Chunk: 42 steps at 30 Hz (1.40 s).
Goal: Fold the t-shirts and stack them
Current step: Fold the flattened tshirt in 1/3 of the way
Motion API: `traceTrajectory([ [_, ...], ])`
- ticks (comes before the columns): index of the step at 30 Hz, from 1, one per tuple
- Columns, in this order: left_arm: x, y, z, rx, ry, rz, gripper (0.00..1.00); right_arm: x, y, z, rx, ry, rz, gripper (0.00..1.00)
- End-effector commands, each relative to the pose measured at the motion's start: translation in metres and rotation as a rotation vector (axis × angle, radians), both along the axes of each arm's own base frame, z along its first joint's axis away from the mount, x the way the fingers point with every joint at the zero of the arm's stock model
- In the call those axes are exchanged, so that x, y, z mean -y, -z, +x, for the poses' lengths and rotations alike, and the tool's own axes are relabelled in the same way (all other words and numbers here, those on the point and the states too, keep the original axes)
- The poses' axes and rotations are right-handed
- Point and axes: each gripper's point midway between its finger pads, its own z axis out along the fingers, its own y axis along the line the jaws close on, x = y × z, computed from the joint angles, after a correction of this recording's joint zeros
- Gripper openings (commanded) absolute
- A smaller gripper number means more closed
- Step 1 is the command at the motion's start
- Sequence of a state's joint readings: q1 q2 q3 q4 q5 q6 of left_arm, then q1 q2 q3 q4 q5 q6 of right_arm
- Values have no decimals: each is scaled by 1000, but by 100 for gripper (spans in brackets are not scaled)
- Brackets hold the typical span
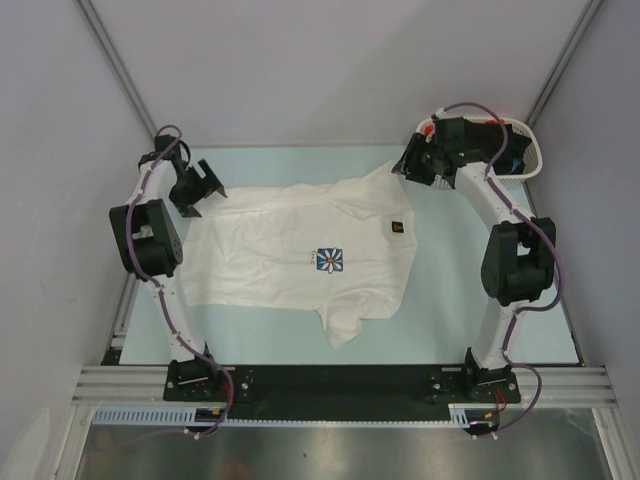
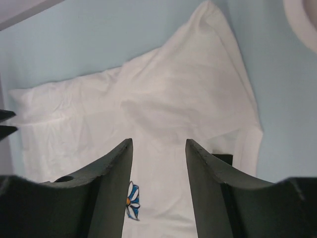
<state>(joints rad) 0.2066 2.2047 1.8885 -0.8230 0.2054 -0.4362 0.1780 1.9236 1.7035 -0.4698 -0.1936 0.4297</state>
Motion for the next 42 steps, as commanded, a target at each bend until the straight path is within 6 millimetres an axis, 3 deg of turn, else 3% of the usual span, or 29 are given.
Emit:
traceTrajectory([
  [1,-3,-4,-7,7,33,21,100,-7,43,-23,-195,44,294,52],
  [2,-5,-2,-7,5,31,25,100,-8,65,-38,-285,89,373,51],
  [3,-6,-1,-8,-1,28,31,100,-11,62,-33,-249,88,424,51],
  [5,-6,-2,-7,2,27,30,100,-18,80,-47,-335,134,534,51],
  [9,-7,-2,-5,2,34,37,100,-37,80,-38,-314,104,657,49],
  [17,-10,7,-10,-29,43,53,100,-72,67,-22,-300,29,692,48],
  [22,-13,7,-10,-32,38,57,100,-84,78,-17,-334,14,689,47],
  [32,-18,4,-6,-30,31,74,100,-79,72,-34,-384,3,636,48],
  [36,-18,6,-8,-38,33,79,100,-76,85,-50,-424,12,617,48],
  [42,-19,9,-12,-50,32,83,100,-75,106,-54,-443,25,595,48],
])
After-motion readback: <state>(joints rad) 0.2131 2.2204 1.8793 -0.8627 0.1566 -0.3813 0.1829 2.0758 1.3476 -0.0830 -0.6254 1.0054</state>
